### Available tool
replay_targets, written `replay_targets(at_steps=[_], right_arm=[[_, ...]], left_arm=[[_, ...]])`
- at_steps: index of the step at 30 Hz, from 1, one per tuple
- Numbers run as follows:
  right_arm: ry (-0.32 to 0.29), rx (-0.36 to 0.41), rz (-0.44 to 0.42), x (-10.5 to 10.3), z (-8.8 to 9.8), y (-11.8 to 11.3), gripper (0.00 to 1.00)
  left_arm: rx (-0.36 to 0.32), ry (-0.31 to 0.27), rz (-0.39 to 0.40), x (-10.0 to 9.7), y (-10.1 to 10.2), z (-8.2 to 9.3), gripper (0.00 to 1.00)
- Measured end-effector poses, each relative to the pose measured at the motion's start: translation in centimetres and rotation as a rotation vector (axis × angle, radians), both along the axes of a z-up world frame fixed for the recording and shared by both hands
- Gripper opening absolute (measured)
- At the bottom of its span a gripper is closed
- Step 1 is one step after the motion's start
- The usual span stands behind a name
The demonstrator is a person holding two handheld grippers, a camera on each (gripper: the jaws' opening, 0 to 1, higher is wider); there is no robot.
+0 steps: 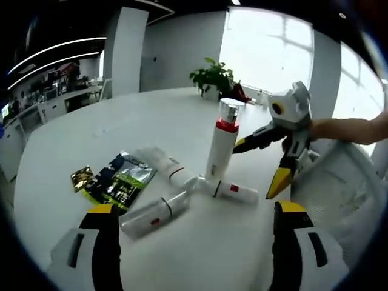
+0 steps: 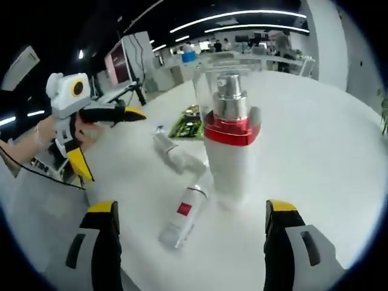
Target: Arrange the skincare products in the storage area until every visible bottle or jar stands upright without overlapping.
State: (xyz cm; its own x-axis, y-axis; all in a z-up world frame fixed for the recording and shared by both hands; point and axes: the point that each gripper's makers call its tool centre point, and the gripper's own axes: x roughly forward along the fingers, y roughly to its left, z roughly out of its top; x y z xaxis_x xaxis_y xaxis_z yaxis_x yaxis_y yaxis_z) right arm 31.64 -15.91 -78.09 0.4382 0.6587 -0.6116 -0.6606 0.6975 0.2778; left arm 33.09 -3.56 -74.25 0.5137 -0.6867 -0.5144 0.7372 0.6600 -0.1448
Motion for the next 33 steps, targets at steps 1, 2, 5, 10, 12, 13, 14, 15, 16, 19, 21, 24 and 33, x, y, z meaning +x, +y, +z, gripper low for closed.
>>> replay_targets(at_steps=[1,2,5,10,12,13,14,15,16,19,21,24,33], right_arm=[[0.012,0.005,0.001,0.0,-0.1,-0.2,0.99],[0.008,-0.009,0.009,0.0,-0.4,-0.4,0.99],[-0.020,-0.094,0.033,0.4,-1.1,-1.5,0.99],[-0.012,-0.046,0.019,0.9,-0.5,-1.2,0.99],[-0.028,-0.072,0.033,0.8,-0.4,-1.2,0.99],[-0.044,-0.110,0.051,0.8,-0.7,-1.5,0.99],[-0.063,-0.143,0.070,0.8,-0.8,-1.7,0.99],[-0.063,-0.153,0.069,0.8,-0.9,-1.8,0.99],[-0.060,-0.146,0.067,0.8,-0.9,-1.8,0.99],[-0.058,-0.122,0.075,0.4,-0.6,-1.3,0.99],[-0.066,-0.119,0.082,0.3,-0.4,-1.0,0.99],[-0.062,-0.113,0.096,0.1,-0.4,-0.8,0.99],[-0.067,-0.111,0.080,0.2,-0.3,-1.1,0.99]], left_arm=[[0.001,0.000,-0.002,0.3,-0.2,-0.1,0.99],[0.015,0.002,-0.018,0.6,-0.4,-0.4,0.99],[0.054,0.005,-0.037,1.5,-0.8,-0.9,0.99],[0.046,0.011,-0.034,3.1,-2.1,-0.8,0.99],[0.039,0.000,-0.016,4.0,-2.6,-0.8,0.96],[0.039,-0.003,-0.012,4.3,-2.8,-0.8,0.95],[0.040,0.000,-0.010,4.8,-3.0,-0.9,0.96],[0.043,0.008,-0.013,5.1,-3.2,-1.0,0.96],[0.048,0.017,-0.009,5.4,-3.4,-1.2,0.95],[0.055,0.007,0.022,7.4,-3.6,-1.4,0.92],[0.044,0.018,0.049,8.0,-3.8,-1.5,0.84],[0.050,0.034,0.066,8.7,-4.6,-2.0,0.76],[0.101,0.089,0.085,9.9,-6.6,-4.5,0.63]])
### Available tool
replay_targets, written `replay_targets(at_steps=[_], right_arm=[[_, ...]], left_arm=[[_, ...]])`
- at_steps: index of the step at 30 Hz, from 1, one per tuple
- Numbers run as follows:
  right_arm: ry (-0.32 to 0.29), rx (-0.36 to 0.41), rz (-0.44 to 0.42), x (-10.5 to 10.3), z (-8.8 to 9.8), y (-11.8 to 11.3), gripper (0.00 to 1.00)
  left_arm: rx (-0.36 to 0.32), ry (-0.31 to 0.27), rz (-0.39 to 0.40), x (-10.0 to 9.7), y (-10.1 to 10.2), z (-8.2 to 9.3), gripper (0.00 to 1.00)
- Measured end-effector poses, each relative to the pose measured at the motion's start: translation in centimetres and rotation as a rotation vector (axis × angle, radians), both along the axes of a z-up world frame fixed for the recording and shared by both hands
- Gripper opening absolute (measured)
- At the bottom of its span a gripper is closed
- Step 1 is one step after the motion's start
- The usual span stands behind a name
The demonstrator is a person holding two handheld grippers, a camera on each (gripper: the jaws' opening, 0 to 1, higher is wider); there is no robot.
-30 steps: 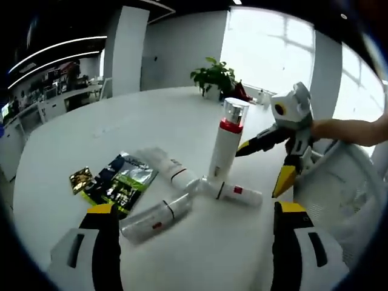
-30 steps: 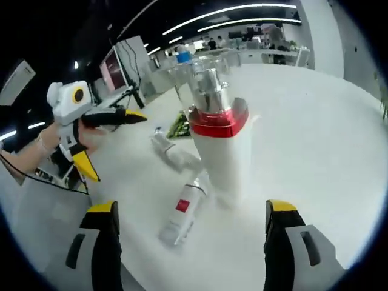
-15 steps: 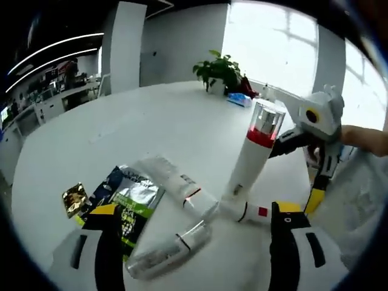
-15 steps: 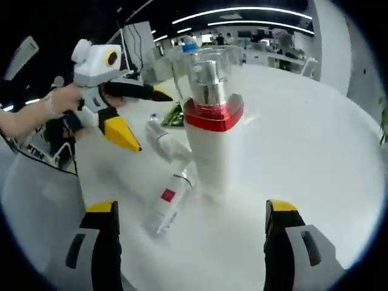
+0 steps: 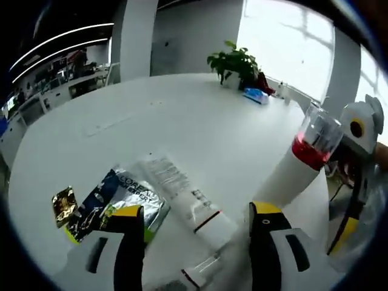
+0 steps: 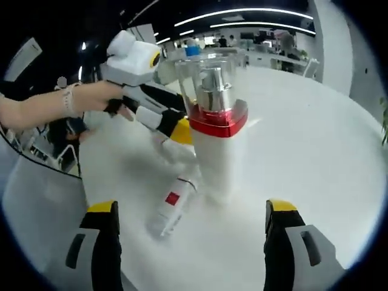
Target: Arrange the skincare products in the storage area until every visible bottle or jar stands upright without overlapping.
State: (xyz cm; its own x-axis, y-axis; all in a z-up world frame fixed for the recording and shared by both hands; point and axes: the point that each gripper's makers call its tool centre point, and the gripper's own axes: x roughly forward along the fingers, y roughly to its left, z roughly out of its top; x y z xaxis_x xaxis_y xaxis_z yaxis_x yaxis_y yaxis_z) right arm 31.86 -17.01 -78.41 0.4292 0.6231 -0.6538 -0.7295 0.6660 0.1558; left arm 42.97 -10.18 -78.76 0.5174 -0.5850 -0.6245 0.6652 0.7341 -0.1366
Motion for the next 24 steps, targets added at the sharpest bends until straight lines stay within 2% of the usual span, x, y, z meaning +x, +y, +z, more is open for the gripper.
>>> replay_targets(at_steps=[2,4,7,10,12,15,18,20,24], right_arm=[[-0.008,-0.006,0.006,0.0,0.0,0.0,0.99],[-0.009,-0.006,0.013,-0.1,0.1,0.1,0.99],[-0.007,-0.002,0.018,-0.3,0.1,0.3,0.99],[-0.003,0.002,0.024,-0.4,0.1,0.4,0.99],[-0.011,0.004,0.024,-0.4,0.3,0.5,0.99],[-0.015,0.003,0.024,-0.3,0.4,0.4,0.99],[-0.011,0.004,0.032,-0.4,0.3,0.5,0.99],[-0.013,0.000,0.039,-0.4,0.3,0.5,0.99],[-0.019,-0.004,0.045,-0.5,0.4,0.6,0.99]], left_arm=[[0.002,0.017,0.021,-0.3,0.0,-0.3,0.55],[-0.004,0.029,0.037,0.3,-0.2,-0.9,0.50],[0.037,0.056,0.033,0.6,-0.4,-1.9,0.53],[0.043,0.065,0.040,1.5,-0.7,-2.2,0.47],[0.056,0.075,0.036,2.0,-0.8,-2.6,0.48],[0.103,0.080,0.031,1.3,-1.0,-2.8,0.49],[0.130,0.092,0.047,2.0,-0.7,-3.2,0.50],[0.164,0.091,0.065,1.6,-0.8,-3.2,0.54],[0.194,0.074,0.038,2.0,-1.6,-3.5,0.48]])
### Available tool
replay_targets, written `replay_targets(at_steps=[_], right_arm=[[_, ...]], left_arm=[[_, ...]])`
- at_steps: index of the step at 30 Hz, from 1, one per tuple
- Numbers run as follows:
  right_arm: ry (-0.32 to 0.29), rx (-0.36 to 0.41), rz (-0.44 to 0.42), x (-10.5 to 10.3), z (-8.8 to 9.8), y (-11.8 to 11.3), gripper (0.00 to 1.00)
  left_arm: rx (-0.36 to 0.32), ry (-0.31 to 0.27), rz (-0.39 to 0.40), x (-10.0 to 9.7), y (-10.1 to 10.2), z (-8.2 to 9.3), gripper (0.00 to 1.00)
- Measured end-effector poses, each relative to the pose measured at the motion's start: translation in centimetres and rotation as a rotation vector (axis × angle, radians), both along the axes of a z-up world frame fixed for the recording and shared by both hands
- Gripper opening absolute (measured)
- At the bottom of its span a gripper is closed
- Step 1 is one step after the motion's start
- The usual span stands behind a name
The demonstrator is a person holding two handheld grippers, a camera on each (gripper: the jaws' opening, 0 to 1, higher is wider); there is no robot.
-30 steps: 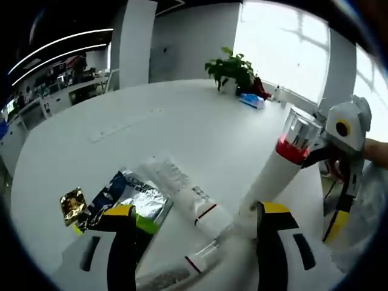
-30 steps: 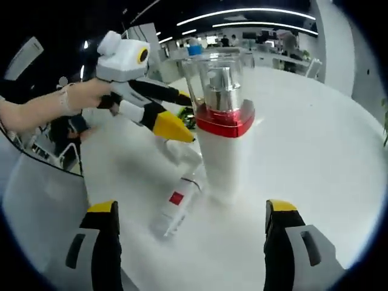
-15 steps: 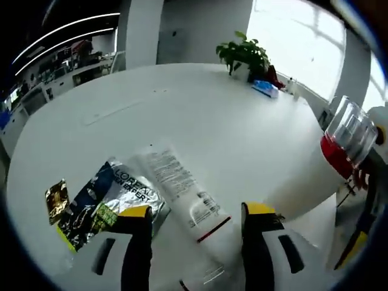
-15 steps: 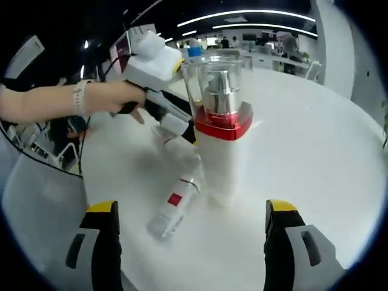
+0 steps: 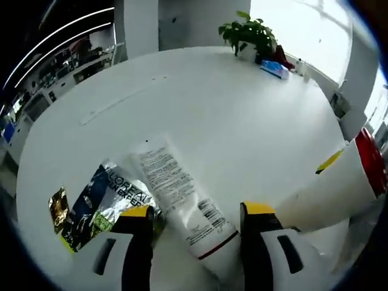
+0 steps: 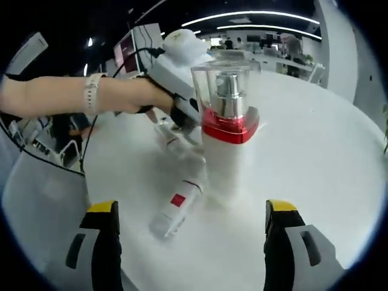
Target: Arrange the skincare products in the storage area until every visible bottle or jar stands upright without overlapping.
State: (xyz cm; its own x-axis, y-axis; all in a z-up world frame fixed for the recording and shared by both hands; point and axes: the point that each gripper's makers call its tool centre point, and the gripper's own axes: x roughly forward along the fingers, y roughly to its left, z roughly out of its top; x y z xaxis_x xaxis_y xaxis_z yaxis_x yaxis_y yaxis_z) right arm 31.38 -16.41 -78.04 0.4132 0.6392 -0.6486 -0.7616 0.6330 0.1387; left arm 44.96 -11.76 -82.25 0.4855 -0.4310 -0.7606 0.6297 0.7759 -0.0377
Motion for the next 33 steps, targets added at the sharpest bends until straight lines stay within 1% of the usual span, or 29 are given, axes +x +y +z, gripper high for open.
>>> replay_targets(at_steps=[1,4,5,7,9,11,13,19,22,24,29,33], right_arm=[[-0.003,0.002,-0.002,0.0,0.1,0.0,0.99],[-0.004,0.011,-0.006,0.0,0.3,0.0,0.98],[-0.024,0.008,-0.008,0.1,0.6,0.0,0.98],[-0.043,0.016,0.000,0.3,0.9,0.3,0.97],[-0.031,0.025,0.008,0.1,0.9,0.5,0.98],[-0.016,0.008,0.022,-0.2,0.3,0.6,0.98],[-0.015,-0.009,0.031,-0.4,0.1,0.5,0.98],[-0.013,0.003,0.023,-0.3,0.2,0.5,0.97],[-0.010,0.004,0.015,-0.1,0.2,0.3,0.97],[-0.011,0.004,0.014,-0.1,0.3,0.3,0.97],[-0.008,-0.008,0.019,-0.2,0.0,0.3,0.97],[-0.006,-0.008,0.016,0.0,0.0,0.1,0.97]], left_arm=[[-0.008,0.008,-0.001,-0.1,-0.3,0.0,0.47],[0.005,0.005,0.006,0.4,0.1,-0.1,0.44],[0.015,0.002,0.002,0.5,0.3,-0.1,0.43],[0.018,0.006,-0.002,0.4,0.2,-0.1,0.43],[0.028,-0.001,-0.006,0.5,0.2,-0.3,0.43],[0.037,-0.005,-0.009,0.6,0.2,-0.3,0.42],[0.042,-0.006,-0.007,0.7,0.2,-0.4,0.41],[0.040,-0.003,-0.015,0.7,0.2,-0.4,0.38],[0.047,0.009,-0.034,0.3,0.2,-0.4,0.35],[0.051,0.013,-0.040,-0.1,0.1,-0.3,0.34],[0.058,0.016,-0.058,-0.6,0.3,-0.4,0.32],[0.069,0.010,-0.081,-1.2,0.4,-0.4,0.32]])
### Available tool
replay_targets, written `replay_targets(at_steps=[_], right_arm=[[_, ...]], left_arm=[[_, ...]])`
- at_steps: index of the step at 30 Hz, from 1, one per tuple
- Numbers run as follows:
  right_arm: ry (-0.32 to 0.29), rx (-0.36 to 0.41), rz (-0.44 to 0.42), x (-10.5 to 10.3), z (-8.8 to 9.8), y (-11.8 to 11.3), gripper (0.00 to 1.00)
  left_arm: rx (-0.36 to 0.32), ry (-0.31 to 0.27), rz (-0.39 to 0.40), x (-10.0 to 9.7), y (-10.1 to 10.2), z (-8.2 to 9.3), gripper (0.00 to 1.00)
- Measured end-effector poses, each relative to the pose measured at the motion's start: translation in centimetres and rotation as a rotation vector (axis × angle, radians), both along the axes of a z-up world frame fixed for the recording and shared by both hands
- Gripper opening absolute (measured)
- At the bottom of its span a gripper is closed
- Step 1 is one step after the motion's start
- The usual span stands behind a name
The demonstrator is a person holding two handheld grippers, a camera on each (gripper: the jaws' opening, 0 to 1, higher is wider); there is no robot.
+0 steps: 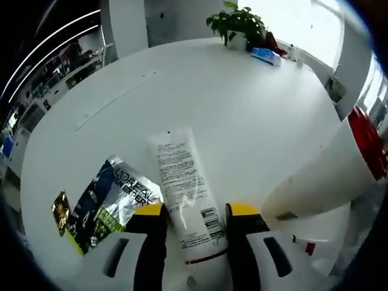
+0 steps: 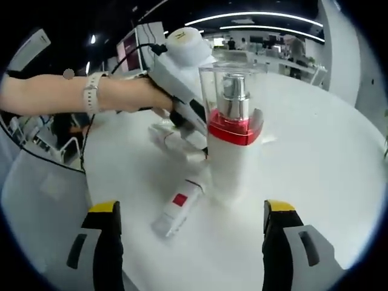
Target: Arrange the skincare products in the storage area until every visible bottle or jar stands upright without overlapping.
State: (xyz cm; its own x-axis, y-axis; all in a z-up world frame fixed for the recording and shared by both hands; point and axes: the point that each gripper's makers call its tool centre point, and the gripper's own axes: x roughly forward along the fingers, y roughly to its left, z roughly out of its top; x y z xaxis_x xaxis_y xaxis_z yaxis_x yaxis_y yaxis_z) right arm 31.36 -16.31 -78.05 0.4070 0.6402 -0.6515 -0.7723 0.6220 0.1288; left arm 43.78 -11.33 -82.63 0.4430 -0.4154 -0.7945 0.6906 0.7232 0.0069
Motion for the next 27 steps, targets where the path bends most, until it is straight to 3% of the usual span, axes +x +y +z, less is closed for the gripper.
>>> replay_targets(at_steps=[15,27], right_arm=[[0.013,-0.016,0.007,-0.4,-0.3,0.0,0.96],[0.032,-0.035,0.019,-1.0,-0.9,0.1,0.96]], left_arm=[[0.006,-0.013,-0.046,-3.2,0.9,0.0,0.30],[-0.029,0.015,-0.047,-5.5,1.8,0.1,0.29]])
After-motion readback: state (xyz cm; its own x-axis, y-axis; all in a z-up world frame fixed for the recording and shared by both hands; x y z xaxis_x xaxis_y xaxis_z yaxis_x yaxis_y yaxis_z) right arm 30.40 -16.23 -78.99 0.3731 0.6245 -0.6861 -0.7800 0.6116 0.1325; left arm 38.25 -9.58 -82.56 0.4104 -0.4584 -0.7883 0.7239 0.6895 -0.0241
